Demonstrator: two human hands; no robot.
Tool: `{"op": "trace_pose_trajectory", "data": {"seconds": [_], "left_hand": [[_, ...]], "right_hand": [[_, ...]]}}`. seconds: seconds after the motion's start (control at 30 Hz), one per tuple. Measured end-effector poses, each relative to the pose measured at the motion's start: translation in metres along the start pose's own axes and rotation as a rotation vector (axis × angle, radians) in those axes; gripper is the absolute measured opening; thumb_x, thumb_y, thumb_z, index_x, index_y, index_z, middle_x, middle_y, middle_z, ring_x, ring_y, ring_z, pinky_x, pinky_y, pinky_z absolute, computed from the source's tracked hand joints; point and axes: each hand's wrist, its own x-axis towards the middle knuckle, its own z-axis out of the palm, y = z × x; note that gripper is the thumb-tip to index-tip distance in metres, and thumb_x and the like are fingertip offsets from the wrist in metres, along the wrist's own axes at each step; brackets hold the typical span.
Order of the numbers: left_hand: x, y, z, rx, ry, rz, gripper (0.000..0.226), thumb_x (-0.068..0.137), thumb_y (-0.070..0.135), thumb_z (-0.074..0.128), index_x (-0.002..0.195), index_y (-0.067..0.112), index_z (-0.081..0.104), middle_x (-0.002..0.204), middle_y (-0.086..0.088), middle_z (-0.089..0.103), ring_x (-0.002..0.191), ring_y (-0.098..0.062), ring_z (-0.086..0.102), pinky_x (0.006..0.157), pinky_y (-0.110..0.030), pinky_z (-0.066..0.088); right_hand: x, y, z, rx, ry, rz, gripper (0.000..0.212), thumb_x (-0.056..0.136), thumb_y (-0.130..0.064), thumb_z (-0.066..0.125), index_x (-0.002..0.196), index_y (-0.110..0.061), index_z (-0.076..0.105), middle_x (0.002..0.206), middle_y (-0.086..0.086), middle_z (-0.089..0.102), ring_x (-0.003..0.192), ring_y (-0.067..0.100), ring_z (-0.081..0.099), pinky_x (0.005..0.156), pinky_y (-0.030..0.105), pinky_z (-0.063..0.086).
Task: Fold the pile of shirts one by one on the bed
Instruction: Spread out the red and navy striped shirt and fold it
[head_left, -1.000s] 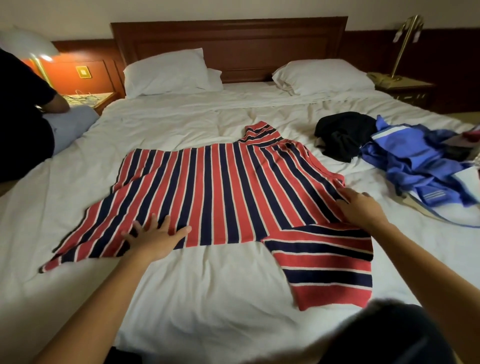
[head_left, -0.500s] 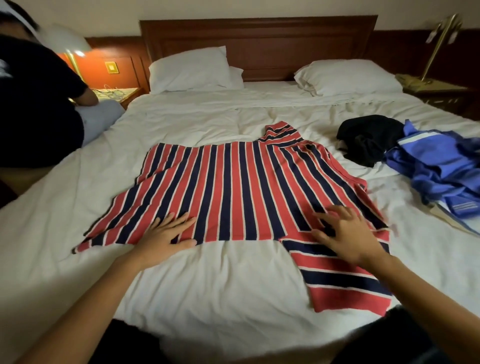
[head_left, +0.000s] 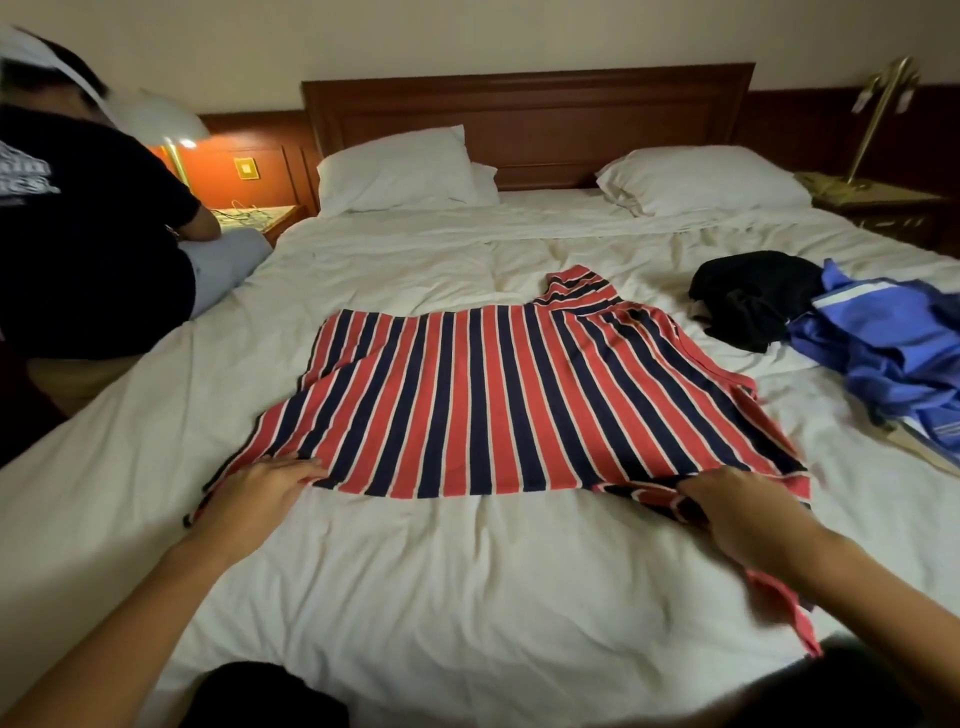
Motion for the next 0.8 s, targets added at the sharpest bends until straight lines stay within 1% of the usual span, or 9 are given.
{"op": "trace_pose_trajectory", "data": {"seconds": [0.07,0.1,0.17,0.3,0.43,0.5,0.63,0.7,0.8], "left_hand": [[0.006,-0.01,-0.005,-0.054,0.074,-0.121,0.022,0.092,0.006,0.066,0.108,0.02,0.073,0.094,-0.001,0.075,0.085,-0.029,0.07,0.07,-0.035,0.054],[0.011,-0.012,-0.008,-0.082,0.11,-0.155,0.019,0.093,0.007,0.066,0.105,0.02,0.072,0.09,-0.001,0.074,0.08,-0.029,0.069,0.067,-0.035,0.052],[0.03,-0.013,-0.013,-0.117,0.197,-0.152,0.014,0.094,0.007,0.064,0.103,0.017,0.069,0.09,-0.002,0.074,0.075,-0.027,0.068,0.066,-0.037,0.053],[0.091,-0.012,-0.027,-0.083,0.254,-0.156,0.009,0.099,0.021,0.057,0.104,0.022,0.065,0.091,0.001,0.072,0.073,-0.024,0.063,0.066,-0.037,0.053],[0.164,-0.014,-0.03,0.04,0.19,-0.181,0.019,0.099,0.028,0.058,0.113,0.018,0.066,0.103,-0.004,0.069,0.085,-0.026,0.063,0.072,-0.037,0.05],[0.188,-0.022,-0.022,0.113,0.052,-0.222,0.028,0.093,0.036,0.066,0.116,0.021,0.064,0.108,-0.004,0.065,0.095,-0.028,0.063,0.081,-0.041,0.051],[0.19,-0.056,0.01,0.16,-0.25,-0.422,0.064,0.077,0.067,0.071,0.128,0.031,0.058,0.129,-0.003,0.059,0.112,-0.028,0.059,0.097,-0.045,0.047],[0.183,-0.071,0.024,-0.027,-0.165,-0.47,0.06,0.078,0.054,0.077,0.125,0.02,0.063,0.12,-0.008,0.065,0.1,-0.028,0.061,0.087,-0.043,0.05],[0.176,-0.079,0.036,-0.179,0.057,-0.502,0.022,0.084,0.034,0.079,0.08,0.016,0.067,0.078,-0.008,0.067,0.069,-0.026,0.058,0.062,-0.037,0.042]], "right_hand": [[0.018,0.02,-0.014,-0.112,-0.063,0.08,0.023,0.1,-0.039,0.044,0.105,-0.029,0.064,0.101,-0.005,0.066,0.092,0.019,0.067,0.074,0.03,0.051],[0.031,0.028,-0.022,-0.159,-0.064,0.116,0.019,0.097,-0.023,0.047,0.106,-0.028,0.063,0.1,-0.005,0.065,0.094,0.021,0.067,0.071,0.03,0.049],[0.061,0.042,-0.036,-0.186,0.014,0.157,0.023,0.094,-0.014,0.05,0.103,-0.031,0.063,0.097,-0.003,0.064,0.093,0.023,0.067,0.067,0.028,0.042],[0.144,0.056,-0.055,-0.21,0.231,0.14,0.023,0.097,-0.022,0.051,0.113,-0.032,0.063,0.107,0.003,0.068,0.1,0.028,0.066,0.085,0.039,0.045],[0.224,0.054,-0.065,-0.209,0.407,0.166,0.046,0.094,-0.021,0.054,0.139,-0.028,0.049,0.126,0.008,0.057,0.118,0.032,0.049,0.095,0.045,0.036],[0.244,0.047,-0.048,-0.086,0.36,0.23,0.06,0.093,-0.024,0.057,0.149,-0.03,0.037,0.143,0.011,0.044,0.129,0.035,0.039,0.104,0.05,0.034],[0.249,0.054,0.028,0.085,0.111,0.285,0.07,0.095,-0.059,0.049,0.154,-0.045,0.014,0.163,0.009,0.017,0.149,0.037,0.016,0.117,0.059,0.019],[0.242,0.074,0.054,0.167,0.08,0.383,0.07,0.094,-0.068,0.04,0.154,-0.042,0.015,0.162,0.012,0.021,0.146,0.039,0.022,0.117,0.058,0.019],[0.244,0.097,0.065,0.242,0.167,0.503,0.075,0.09,-0.074,0.039,0.151,-0.031,0.03,0.153,0.019,0.037,0.138,0.043,0.034,0.113,0.057,0.026]]}}
